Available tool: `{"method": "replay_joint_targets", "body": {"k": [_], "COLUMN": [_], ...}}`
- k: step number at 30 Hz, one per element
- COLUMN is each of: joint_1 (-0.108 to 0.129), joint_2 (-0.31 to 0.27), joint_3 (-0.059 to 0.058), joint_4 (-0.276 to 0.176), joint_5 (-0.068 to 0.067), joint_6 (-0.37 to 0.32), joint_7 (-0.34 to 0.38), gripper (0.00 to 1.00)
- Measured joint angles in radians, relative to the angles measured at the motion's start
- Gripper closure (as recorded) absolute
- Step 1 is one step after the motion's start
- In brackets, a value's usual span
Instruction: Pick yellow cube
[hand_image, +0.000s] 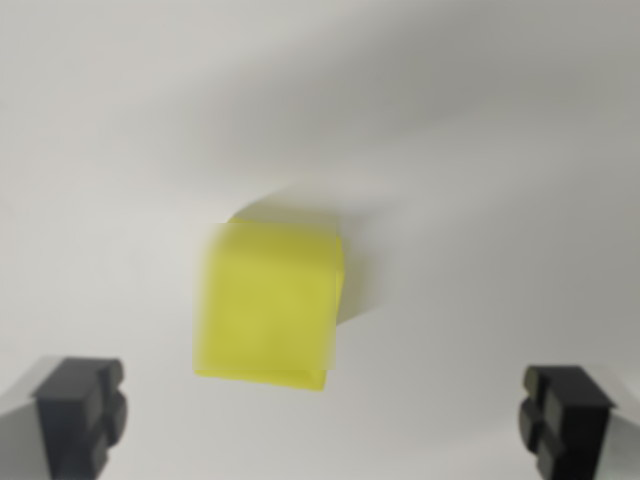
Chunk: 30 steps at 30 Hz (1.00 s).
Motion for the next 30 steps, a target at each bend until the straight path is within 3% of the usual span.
{"method": "replay_joint_targets", "body": {"k": [30], "joint_1": [0.057], "joint_2": [0.148], "joint_3": [0.000], "joint_4": [-0.014], "joint_5": [0.049], "joint_6": [0.143], "joint_7": [0.127], "gripper": [0.00]}}
